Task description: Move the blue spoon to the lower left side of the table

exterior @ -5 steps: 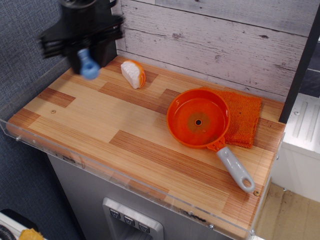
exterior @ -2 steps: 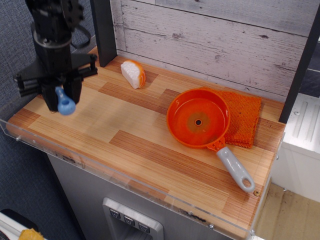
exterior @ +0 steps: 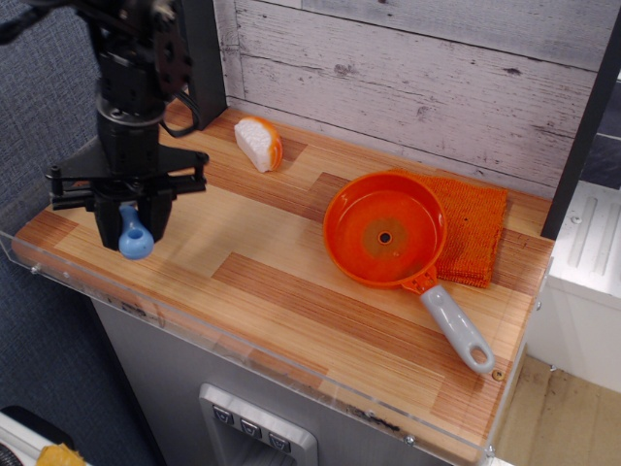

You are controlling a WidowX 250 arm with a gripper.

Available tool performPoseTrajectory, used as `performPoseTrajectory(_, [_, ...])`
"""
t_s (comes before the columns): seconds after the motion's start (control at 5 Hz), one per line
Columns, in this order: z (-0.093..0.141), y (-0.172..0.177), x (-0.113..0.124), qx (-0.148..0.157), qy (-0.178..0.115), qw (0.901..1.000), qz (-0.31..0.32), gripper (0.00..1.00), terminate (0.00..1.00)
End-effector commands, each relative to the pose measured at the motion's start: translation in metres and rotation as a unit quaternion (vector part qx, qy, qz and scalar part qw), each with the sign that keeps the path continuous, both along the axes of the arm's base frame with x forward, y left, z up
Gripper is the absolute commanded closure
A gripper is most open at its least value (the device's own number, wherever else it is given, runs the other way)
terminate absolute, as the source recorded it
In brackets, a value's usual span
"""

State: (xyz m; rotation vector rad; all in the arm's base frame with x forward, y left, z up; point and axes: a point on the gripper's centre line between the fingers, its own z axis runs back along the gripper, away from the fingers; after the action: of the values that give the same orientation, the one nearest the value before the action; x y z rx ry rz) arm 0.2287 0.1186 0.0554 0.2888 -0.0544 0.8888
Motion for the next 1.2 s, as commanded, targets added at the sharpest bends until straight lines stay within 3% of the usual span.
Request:
performPoseTrajectory(0.0, [0.014, -0.008, 0.000, 0.002, 0.015, 0.9980, -0.061, 1.00, 0.00])
performPoseTrajectory(0.4, [-0.003, -0.012, -0.004, -0.021, 0.055, 0.9936, -0.096, 1.00, 0.00])
performPoseTrajectory(0.8, [-0.010, -0.012, 0.002, -0.035, 0.058, 0.9922, -0.105, 1.00, 0.00])
performPoseTrajectory(1.0, [-0.015, -0.011, 0.007, -0.056, 0.057, 0.9891, -0.124, 1.00, 0.00])
